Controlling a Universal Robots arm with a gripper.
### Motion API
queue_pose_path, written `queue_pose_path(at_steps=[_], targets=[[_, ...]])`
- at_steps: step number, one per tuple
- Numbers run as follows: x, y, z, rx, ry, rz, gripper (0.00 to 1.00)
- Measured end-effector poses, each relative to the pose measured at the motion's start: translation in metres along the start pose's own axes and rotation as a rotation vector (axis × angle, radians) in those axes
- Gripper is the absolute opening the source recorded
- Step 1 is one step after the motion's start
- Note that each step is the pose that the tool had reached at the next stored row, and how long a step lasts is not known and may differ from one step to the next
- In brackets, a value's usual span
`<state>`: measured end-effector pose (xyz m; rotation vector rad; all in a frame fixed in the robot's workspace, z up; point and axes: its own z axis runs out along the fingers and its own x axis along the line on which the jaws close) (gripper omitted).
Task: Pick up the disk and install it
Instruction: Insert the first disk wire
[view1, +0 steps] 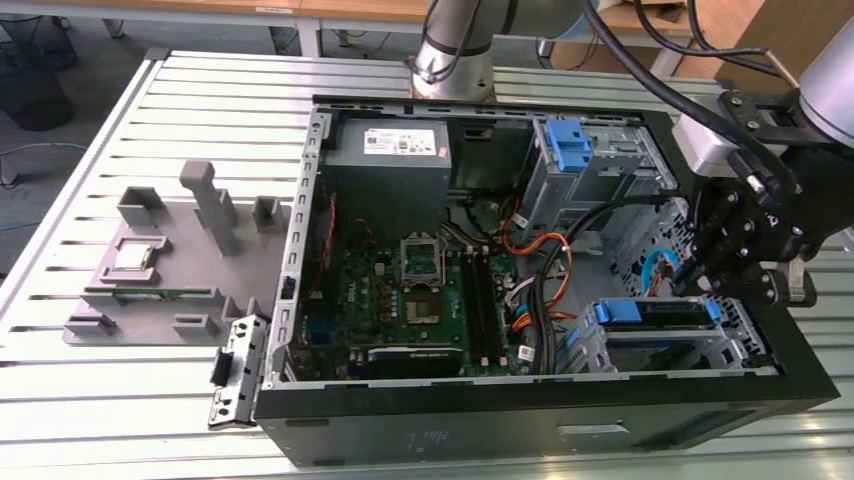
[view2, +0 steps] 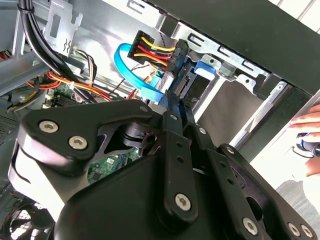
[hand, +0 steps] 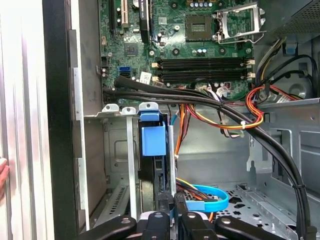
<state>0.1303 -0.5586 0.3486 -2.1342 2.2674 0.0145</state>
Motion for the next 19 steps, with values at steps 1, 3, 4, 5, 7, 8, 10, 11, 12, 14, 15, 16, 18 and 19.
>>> queue_pose_path(at_steps=[1, 3, 4, 5, 7, 8, 10, 11, 12, 14, 15, 16, 18, 19], targets=[[0.0003, 0.001, 0.0003, 0.0035, -0.0003, -0.001, 0.16], [0.0009, 0.0032, 0.0008, 0.0104, -0.0008, -0.003, 0.16], [0.0012, 0.0043, 0.0011, 0.0143, -0.0011, -0.004, 0.16], [0.0014, 0.0053, 0.0013, 0.0186, -0.0013, -0.005, 0.16], [0.0017, 0.0068, 0.0017, 0.027, -0.0019, -0.008, 0.16], [0.0019, 0.0076, 0.002, 0.0306, -0.0021, -0.01, 0.16], [0.0022, 0.0093, 0.0023, 0.0376, -0.0026, -0.013, 0.16], [0.0024, 0.0103, 0.0025, 0.0406, -0.0028, -0.014, 0.16], [0.0026, 0.0113, 0.0027, 0.0435, -0.003, -0.016, 0.16], [0.003, 0.0133, 0.0031, 0.0489, -0.0034, -0.018, 0.16], [0.0033, 0.0145, 0.0031, 0.0511, -0.0033, -0.02, 0.16], [0.0037, 0.0155, 0.0032, 0.0533, -0.0033, -0.021, 0.16], [0.0047, 0.0173, 0.0038, 0.0581, -0.004, -0.024, 0.16], [0.0051, 0.0181, 0.004, 0.0606, -0.0043, -0.025, 0.16]])
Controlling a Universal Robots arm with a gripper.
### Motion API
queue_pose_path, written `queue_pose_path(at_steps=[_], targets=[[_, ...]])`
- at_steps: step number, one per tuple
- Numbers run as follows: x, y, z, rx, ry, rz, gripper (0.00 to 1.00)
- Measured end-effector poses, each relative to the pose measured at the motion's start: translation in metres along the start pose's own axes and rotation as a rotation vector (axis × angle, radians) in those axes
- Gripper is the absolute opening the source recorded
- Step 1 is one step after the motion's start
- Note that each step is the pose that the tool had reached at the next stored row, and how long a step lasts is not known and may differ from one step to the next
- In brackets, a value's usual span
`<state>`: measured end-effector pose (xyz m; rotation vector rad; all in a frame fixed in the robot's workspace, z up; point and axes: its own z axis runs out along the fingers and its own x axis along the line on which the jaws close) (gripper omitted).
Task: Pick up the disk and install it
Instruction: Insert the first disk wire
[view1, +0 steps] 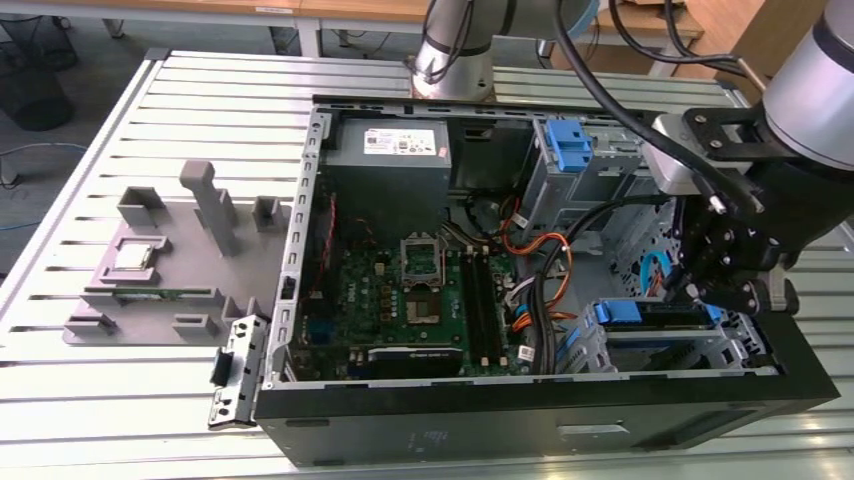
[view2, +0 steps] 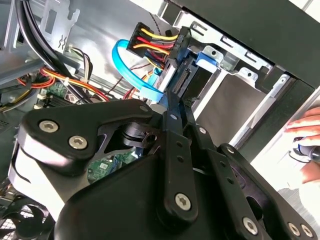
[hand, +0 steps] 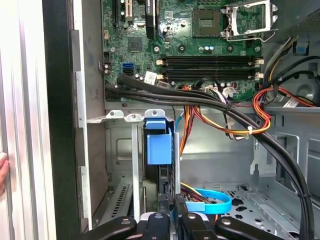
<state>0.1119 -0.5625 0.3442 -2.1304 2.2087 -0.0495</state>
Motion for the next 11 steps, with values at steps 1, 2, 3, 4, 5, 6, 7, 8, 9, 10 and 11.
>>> queue_pose_path(at_steps=[1, 2, 3, 4, 5, 6, 7, 8, 9, 10, 11], targets=[[0.0003, 0.0009, 0.0, 0.0026, 0.0001, -0.002, 0.16], [0.0004, 0.0016, 0.0002, 0.0046, -0.0001, -0.004, 0.16], [0.0005, 0.0017, 0.0004, 0.005, -0.0002, -0.006, 0.16], [0.0005, 0.0017, 0.0004, 0.0052, -0.0001, -0.006, 0.16], [0.0005, 0.0017, 0.0005, 0.0052, -0.0002, -0.007, 0.16], [0.0005, 0.0018, 0.0005, 0.0052, -0.0002, -0.006, 0.16], [0.0005, 0.0018, 0.0005, 0.0052, -0.0003, -0.006, 0.16], [0.0005, 0.0021, 0.001, 0.0057, -0.0006, -0.006, 0.16], [0.0006, 0.0026, 0.0022, 0.0077, -0.001, -0.007, 0.16], [0.0006, 0.0032, 0.003, 0.0102, -0.0008, -0.008, 0.16], [0.0006, 0.0038, 0.0037, 0.0137, -0.0008, -0.009, 0.16]])
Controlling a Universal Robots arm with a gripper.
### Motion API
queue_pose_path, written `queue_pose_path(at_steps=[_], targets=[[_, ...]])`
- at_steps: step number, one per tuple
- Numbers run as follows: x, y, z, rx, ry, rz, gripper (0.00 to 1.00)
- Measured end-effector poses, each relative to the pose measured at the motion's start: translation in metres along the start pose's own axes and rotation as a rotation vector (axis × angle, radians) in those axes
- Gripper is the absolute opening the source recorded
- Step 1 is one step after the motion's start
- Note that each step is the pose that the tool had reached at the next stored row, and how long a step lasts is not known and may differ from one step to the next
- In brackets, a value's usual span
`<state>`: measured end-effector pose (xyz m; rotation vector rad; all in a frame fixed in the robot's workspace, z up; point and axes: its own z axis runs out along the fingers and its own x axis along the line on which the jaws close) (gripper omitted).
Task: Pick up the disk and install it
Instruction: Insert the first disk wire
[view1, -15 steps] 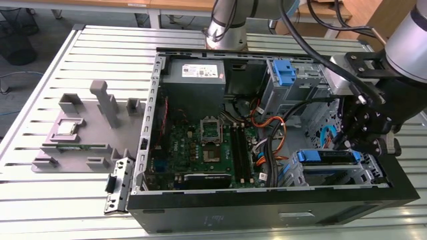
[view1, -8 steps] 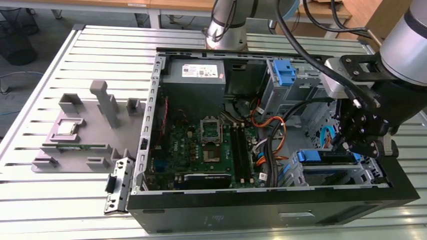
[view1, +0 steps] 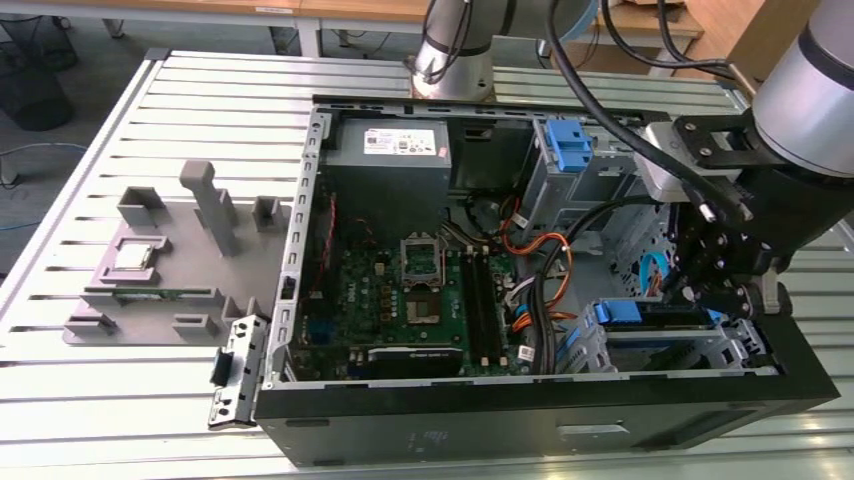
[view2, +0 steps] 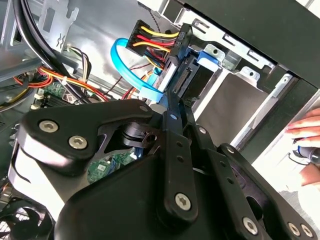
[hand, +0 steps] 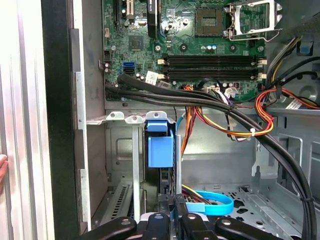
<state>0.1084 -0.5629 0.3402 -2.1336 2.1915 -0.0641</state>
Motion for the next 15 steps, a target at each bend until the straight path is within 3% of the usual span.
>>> queue_pose_path(at_steps=[15], targets=[[0.0003, 0.0061, 0.0037, 0.029, -0.0024, -0.012, 0.16]])
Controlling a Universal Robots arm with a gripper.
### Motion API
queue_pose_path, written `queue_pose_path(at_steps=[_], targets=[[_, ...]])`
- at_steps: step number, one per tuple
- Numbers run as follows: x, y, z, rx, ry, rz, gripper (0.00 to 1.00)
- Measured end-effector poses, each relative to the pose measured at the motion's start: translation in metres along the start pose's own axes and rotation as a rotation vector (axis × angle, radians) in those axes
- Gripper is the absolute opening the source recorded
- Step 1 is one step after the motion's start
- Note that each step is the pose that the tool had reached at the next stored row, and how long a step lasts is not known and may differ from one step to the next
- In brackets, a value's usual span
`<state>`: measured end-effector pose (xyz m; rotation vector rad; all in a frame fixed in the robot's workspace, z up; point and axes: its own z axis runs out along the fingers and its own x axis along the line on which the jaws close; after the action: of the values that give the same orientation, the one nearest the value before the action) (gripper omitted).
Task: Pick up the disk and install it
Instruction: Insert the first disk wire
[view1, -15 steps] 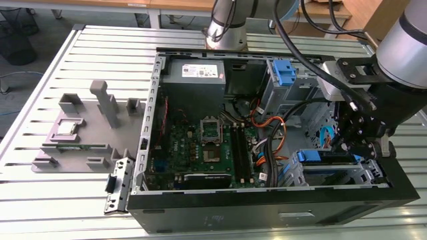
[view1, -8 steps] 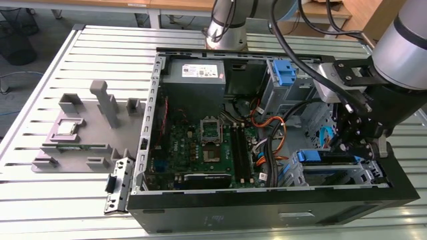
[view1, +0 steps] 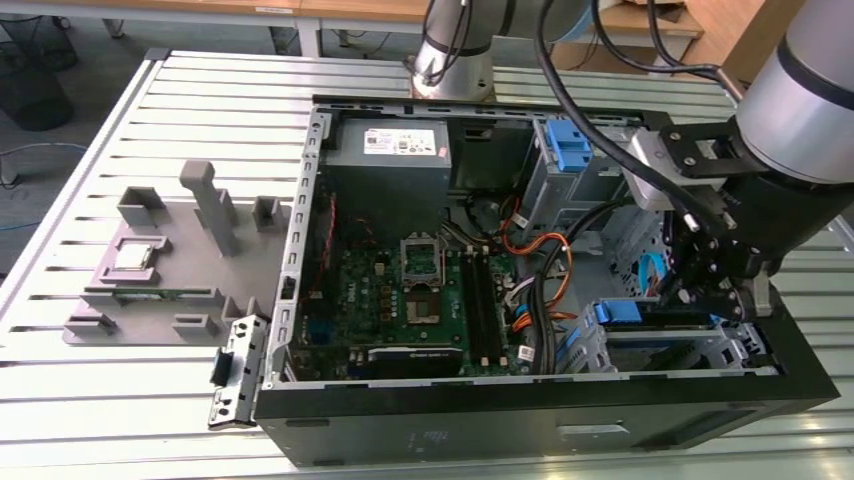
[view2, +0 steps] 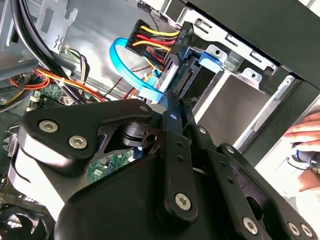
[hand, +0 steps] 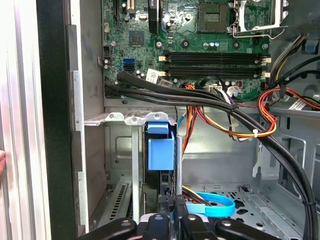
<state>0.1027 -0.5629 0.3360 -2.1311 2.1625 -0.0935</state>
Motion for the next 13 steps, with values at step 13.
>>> queue_pose_path(at_steps=[13], targets=[[0.0001, 0.003, 0.0024, 0.0072, -0.0004, -0.003, 0.16]])
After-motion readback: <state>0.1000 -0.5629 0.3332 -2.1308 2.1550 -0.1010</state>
